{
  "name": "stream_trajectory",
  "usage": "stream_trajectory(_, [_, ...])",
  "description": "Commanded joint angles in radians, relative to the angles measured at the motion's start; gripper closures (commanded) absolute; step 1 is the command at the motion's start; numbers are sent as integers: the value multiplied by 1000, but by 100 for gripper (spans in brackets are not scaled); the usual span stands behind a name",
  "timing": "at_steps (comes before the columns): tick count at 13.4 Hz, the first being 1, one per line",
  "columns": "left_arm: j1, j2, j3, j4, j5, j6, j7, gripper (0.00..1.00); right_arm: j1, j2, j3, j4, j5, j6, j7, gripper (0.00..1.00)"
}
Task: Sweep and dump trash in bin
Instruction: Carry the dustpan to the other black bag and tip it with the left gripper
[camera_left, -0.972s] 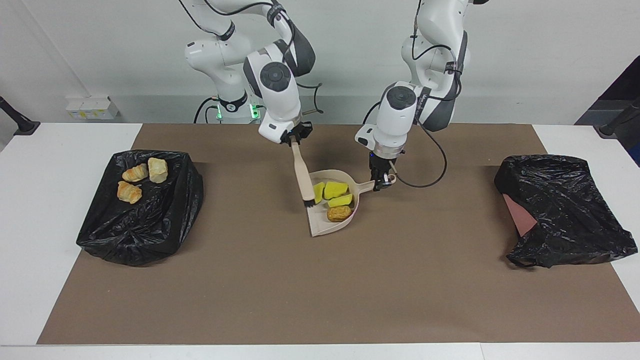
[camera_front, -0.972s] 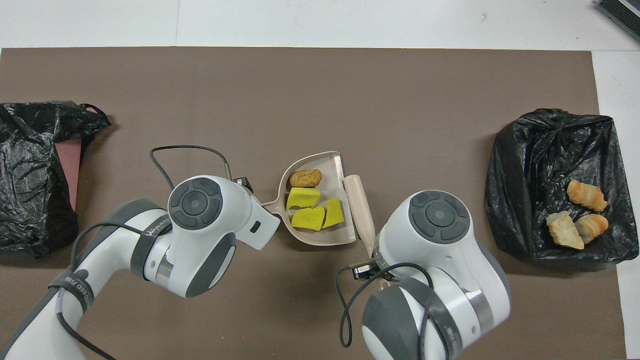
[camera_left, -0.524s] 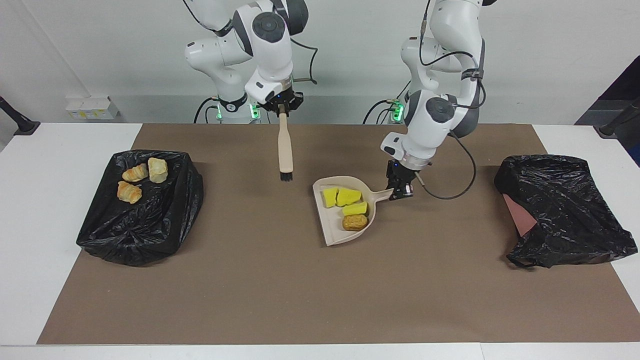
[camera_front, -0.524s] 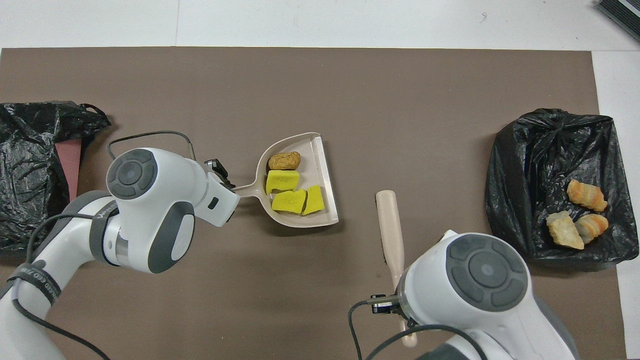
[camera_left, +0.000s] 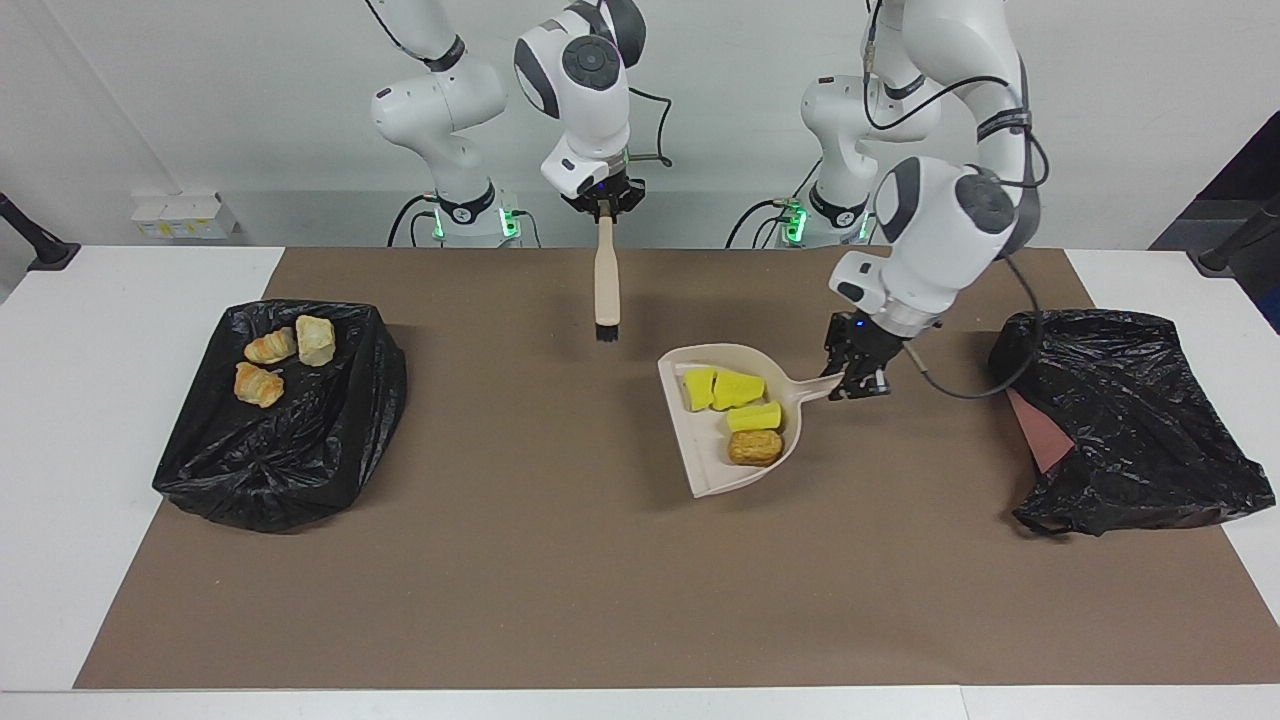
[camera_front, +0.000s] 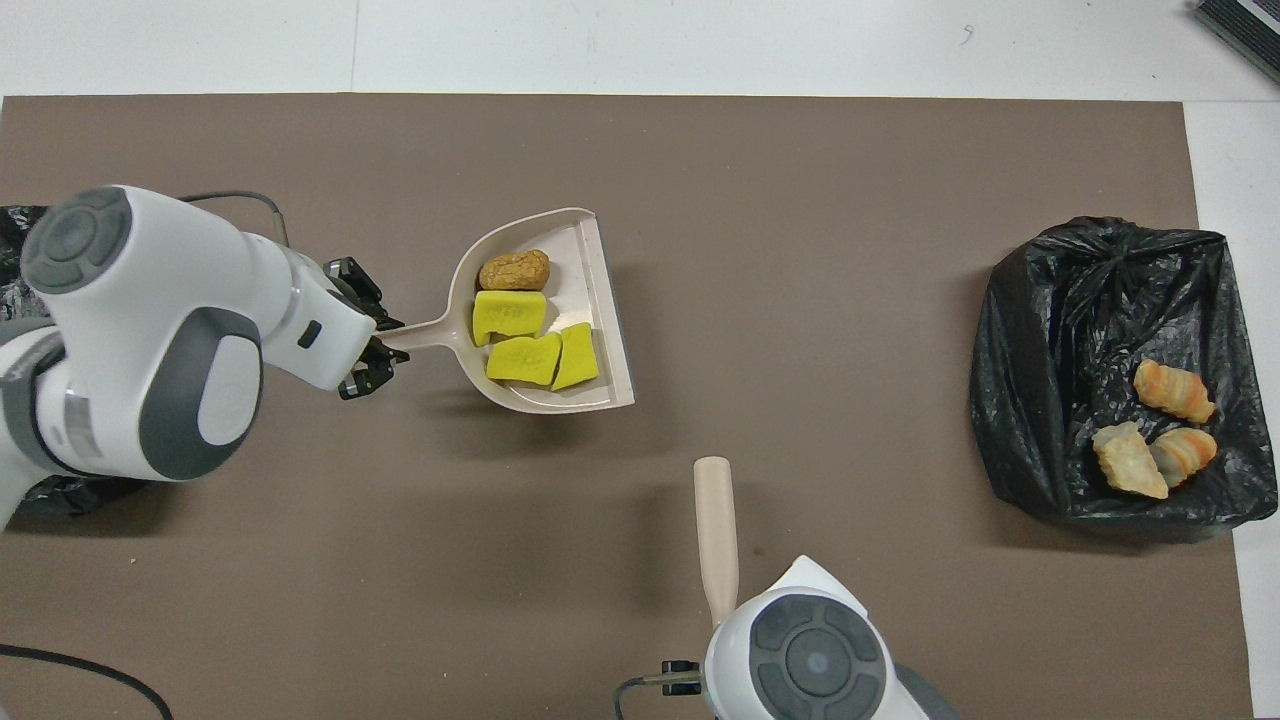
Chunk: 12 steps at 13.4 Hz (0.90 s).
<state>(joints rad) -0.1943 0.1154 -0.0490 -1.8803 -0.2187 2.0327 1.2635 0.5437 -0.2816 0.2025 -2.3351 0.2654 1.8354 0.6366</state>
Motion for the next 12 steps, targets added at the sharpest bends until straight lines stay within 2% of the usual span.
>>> stream_trajectory(1, [64, 7, -12, 91, -21, -109, 30, 100, 71, 31, 0, -49, 23, 123, 69, 100])
stream_trajectory(4, [139, 7, -14, 145, -33, -175, 105, 100, 134, 90, 0, -68, 23, 212, 133, 100])
stream_trajectory(6, [199, 10, -14, 188, -42, -222, 166, 100, 151, 97, 0, -102, 25, 274, 146, 87])
stream_trajectory(9, [295, 10, -14, 204, -42, -278, 278, 100, 192, 116, 0, -145, 21, 372, 133, 82])
stream_trajectory(12, [406, 30, -14, 259, -41, -347, 374, 100, 197, 116, 0, -177, 5, 413, 129, 76])
